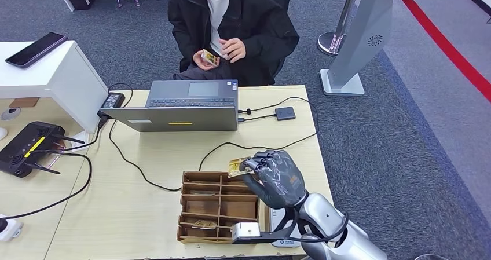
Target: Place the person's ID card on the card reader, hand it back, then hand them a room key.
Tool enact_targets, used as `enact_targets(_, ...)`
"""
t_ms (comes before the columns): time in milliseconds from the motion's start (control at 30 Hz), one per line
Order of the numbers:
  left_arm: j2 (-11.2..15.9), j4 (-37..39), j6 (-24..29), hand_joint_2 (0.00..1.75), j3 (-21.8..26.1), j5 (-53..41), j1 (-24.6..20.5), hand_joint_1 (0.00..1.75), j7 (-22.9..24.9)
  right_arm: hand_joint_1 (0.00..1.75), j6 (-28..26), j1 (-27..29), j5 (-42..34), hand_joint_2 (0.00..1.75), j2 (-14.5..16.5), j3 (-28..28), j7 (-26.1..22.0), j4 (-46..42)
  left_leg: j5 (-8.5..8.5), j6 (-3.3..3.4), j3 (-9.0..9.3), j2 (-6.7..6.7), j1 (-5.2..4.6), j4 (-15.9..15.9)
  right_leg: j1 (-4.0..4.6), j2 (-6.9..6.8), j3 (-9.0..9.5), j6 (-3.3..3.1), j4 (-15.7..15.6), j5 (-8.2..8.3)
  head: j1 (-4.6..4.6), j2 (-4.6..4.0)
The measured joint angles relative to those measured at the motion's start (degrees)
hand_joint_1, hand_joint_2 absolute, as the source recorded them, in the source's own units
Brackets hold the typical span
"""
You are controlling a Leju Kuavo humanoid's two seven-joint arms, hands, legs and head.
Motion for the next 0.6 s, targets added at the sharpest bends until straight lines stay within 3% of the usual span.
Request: enact_targets(600, 0.00, 0.00, -0.14, 0.00, -0.11, -1.39, -0.03, 0.00, -0.07, 1.72, -1.42, -2.59, 0.27, 1.75, 1.29, -2.06, -0.55, -2.25, 0.00, 0.00, 0.00, 0.00, 0.00, 0.00, 0.00, 0.00, 0.01, 0.00, 0.00, 0.00, 0.01, 0.00)
